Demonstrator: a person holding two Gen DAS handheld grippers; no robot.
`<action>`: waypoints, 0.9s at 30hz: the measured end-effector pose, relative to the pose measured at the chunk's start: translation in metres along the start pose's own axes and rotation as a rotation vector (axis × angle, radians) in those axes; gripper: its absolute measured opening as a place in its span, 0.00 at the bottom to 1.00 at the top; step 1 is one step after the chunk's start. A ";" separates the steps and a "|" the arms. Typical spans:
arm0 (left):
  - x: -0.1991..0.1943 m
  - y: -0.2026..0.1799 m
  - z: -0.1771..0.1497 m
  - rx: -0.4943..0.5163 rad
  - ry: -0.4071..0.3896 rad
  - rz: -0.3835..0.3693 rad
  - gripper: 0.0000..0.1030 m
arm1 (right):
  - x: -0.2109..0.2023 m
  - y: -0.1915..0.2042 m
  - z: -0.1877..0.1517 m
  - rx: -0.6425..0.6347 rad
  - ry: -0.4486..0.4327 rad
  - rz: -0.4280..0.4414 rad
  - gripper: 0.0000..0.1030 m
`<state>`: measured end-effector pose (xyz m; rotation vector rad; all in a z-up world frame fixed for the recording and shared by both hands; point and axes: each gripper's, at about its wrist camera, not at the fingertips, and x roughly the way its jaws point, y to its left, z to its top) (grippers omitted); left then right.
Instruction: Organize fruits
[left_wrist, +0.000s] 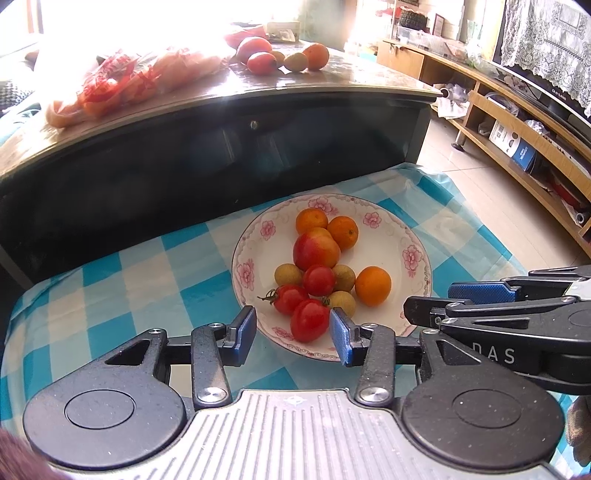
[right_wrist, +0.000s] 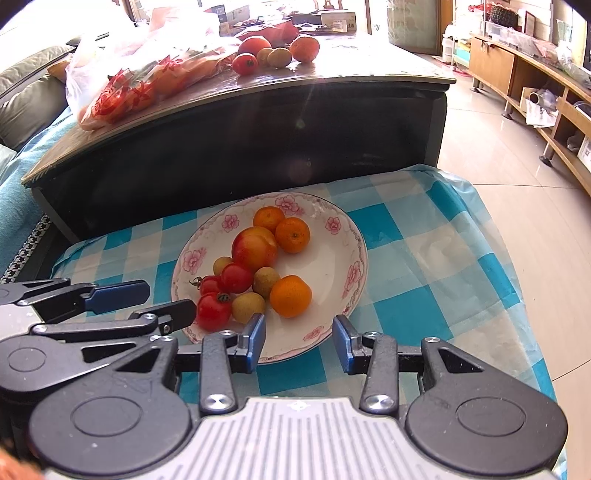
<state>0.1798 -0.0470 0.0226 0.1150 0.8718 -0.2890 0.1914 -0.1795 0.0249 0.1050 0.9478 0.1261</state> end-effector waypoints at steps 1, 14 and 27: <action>-0.001 0.000 -0.001 -0.003 -0.002 0.001 0.52 | -0.001 0.000 -0.001 0.002 0.000 0.001 0.42; -0.017 0.003 -0.021 -0.021 -0.016 0.032 0.76 | -0.016 -0.004 -0.014 0.037 -0.008 0.012 0.42; -0.036 0.000 -0.051 -0.044 -0.033 0.120 0.86 | -0.040 -0.002 -0.044 0.043 0.002 -0.001 0.43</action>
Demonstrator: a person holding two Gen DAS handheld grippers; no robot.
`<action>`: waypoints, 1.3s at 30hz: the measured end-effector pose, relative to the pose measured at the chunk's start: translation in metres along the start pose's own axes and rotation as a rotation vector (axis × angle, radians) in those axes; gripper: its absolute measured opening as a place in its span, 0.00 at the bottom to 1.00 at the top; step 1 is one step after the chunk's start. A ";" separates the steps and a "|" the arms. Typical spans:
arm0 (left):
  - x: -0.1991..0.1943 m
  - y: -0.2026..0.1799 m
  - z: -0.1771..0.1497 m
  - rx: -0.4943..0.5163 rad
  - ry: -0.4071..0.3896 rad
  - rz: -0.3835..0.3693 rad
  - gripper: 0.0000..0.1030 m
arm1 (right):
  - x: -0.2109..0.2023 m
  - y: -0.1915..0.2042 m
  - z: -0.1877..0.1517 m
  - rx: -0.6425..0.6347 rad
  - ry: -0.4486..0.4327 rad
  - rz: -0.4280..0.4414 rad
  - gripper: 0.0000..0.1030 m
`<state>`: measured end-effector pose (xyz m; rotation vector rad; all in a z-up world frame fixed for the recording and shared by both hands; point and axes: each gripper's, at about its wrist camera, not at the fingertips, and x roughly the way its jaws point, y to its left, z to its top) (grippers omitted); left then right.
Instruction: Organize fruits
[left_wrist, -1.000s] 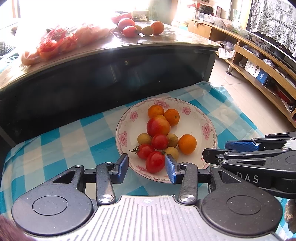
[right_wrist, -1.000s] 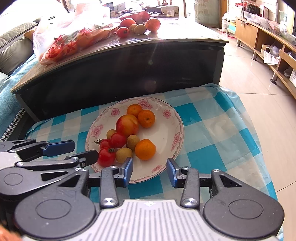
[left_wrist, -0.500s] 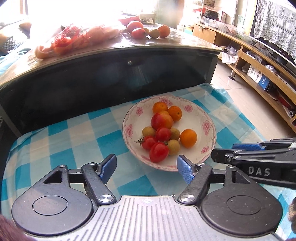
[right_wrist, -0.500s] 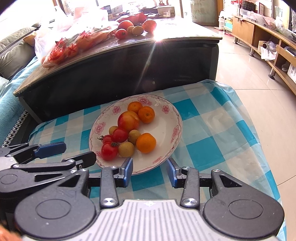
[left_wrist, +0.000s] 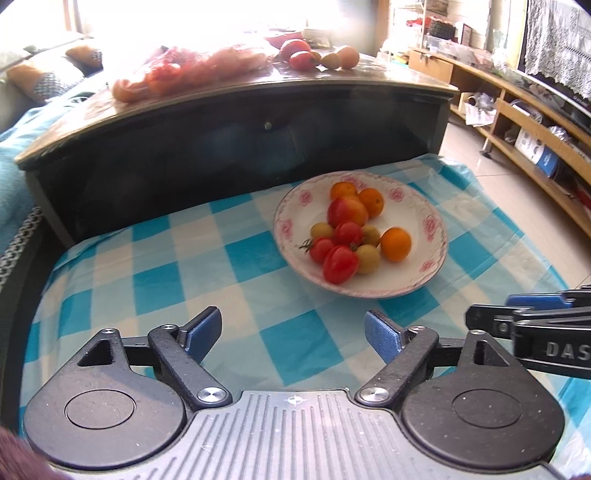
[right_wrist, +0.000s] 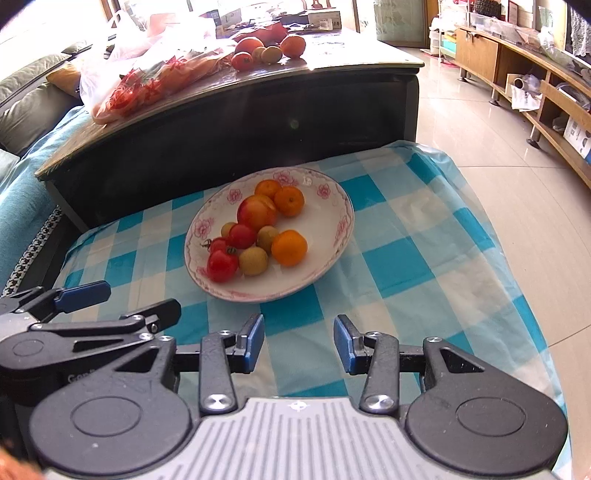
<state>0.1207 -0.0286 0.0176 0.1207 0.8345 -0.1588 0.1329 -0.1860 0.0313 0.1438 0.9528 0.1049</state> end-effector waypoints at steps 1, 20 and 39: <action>-0.002 0.000 -0.002 0.003 -0.002 0.002 0.87 | -0.002 0.001 -0.003 0.000 0.001 -0.001 0.43; -0.040 -0.001 -0.032 0.021 -0.070 0.084 1.00 | -0.041 0.005 -0.044 0.017 -0.017 0.008 0.47; -0.056 -0.002 -0.051 0.029 -0.060 0.072 1.00 | -0.055 0.013 -0.072 0.005 -0.008 0.008 0.47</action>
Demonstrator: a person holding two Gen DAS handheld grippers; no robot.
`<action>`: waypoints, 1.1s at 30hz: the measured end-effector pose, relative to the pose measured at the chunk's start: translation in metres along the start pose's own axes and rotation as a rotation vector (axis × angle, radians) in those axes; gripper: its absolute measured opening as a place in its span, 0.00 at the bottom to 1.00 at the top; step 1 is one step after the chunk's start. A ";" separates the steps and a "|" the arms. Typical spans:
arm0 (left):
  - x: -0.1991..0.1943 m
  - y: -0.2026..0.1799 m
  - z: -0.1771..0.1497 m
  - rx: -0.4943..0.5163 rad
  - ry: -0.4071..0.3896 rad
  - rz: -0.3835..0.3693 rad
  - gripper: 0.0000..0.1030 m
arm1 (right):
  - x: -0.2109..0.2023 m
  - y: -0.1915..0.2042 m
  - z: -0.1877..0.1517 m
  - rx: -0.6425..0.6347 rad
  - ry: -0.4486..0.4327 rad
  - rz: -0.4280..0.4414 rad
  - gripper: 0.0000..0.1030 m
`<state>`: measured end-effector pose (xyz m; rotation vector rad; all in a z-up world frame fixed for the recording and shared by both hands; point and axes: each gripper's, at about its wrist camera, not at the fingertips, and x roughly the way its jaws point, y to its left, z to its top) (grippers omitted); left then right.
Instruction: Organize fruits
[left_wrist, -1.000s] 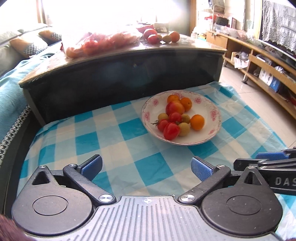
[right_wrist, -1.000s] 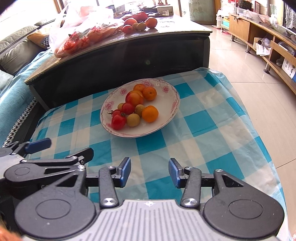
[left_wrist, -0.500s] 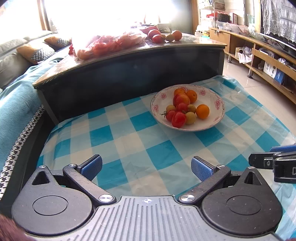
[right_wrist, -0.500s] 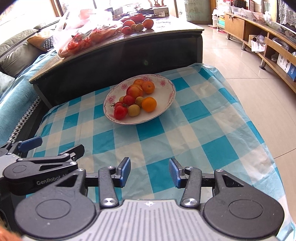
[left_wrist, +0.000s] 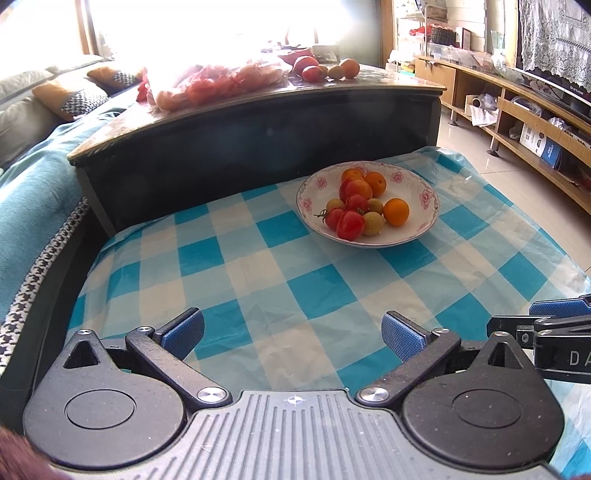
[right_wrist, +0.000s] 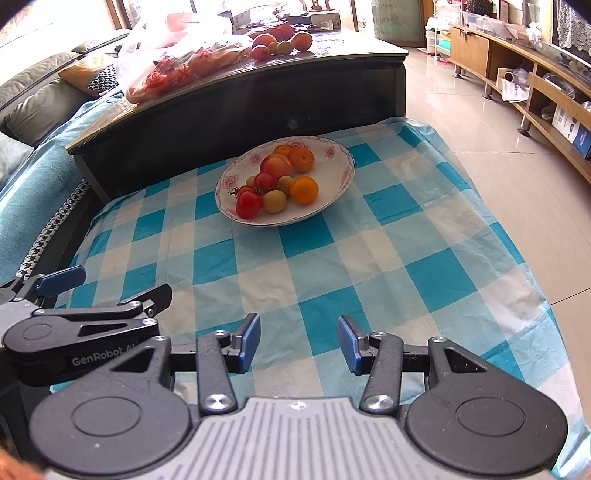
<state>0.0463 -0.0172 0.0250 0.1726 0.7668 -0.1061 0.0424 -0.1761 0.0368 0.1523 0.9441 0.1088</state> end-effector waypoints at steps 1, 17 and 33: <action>0.000 0.000 -0.001 0.001 0.000 -0.002 1.00 | 0.000 0.000 -0.001 -0.001 0.000 -0.001 0.47; -0.007 0.000 -0.008 -0.009 0.016 -0.024 1.00 | 0.000 0.007 -0.009 -0.019 0.014 -0.006 0.48; -0.012 0.002 -0.020 -0.011 0.037 -0.019 1.00 | -0.001 0.014 -0.016 -0.034 0.026 -0.005 0.48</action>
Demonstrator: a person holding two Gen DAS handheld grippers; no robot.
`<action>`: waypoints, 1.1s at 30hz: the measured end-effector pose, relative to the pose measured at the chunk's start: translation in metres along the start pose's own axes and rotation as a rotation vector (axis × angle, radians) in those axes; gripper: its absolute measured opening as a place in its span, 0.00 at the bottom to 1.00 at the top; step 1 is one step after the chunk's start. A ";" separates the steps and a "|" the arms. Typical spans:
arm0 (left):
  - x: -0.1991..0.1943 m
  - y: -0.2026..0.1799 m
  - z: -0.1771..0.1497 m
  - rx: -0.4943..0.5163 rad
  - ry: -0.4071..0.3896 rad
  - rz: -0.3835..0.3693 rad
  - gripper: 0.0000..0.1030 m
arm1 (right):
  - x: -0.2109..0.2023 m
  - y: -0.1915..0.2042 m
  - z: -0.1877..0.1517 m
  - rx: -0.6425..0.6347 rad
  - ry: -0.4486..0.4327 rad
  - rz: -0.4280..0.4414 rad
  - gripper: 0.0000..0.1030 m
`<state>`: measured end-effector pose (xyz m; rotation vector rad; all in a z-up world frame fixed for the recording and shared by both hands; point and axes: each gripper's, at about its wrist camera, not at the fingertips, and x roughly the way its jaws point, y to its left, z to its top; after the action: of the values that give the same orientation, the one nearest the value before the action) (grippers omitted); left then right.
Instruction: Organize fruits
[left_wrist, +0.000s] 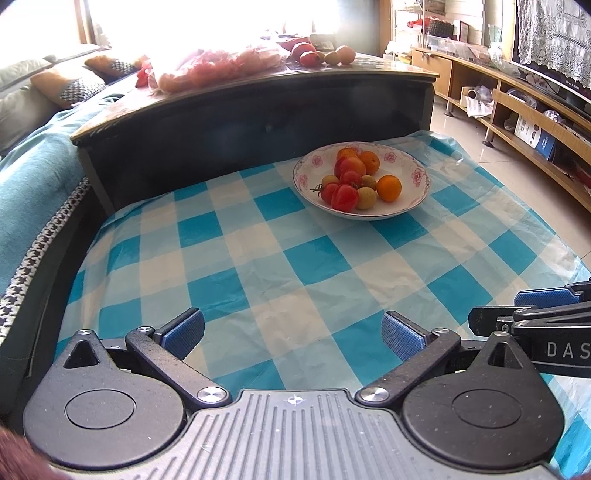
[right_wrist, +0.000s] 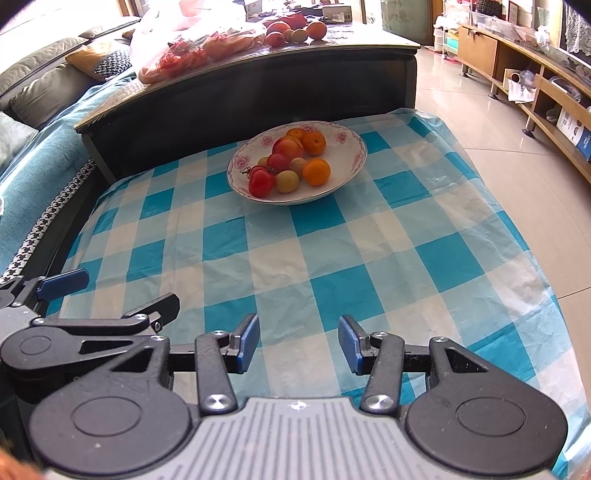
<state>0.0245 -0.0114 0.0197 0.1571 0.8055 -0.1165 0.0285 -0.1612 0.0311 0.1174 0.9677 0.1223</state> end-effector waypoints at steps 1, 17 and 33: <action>0.000 0.000 -0.001 -0.002 0.002 -0.001 1.00 | 0.000 0.001 -0.001 -0.002 0.001 -0.001 0.48; -0.004 0.002 -0.008 0.000 0.006 0.004 1.00 | -0.003 0.007 -0.009 -0.013 0.013 -0.003 0.48; -0.007 0.003 -0.011 0.001 0.002 0.011 1.00 | -0.005 0.010 -0.011 -0.020 0.013 -0.005 0.48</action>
<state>0.0121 -0.0062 0.0179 0.1621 0.8068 -0.1064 0.0165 -0.1519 0.0307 0.0964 0.9797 0.1284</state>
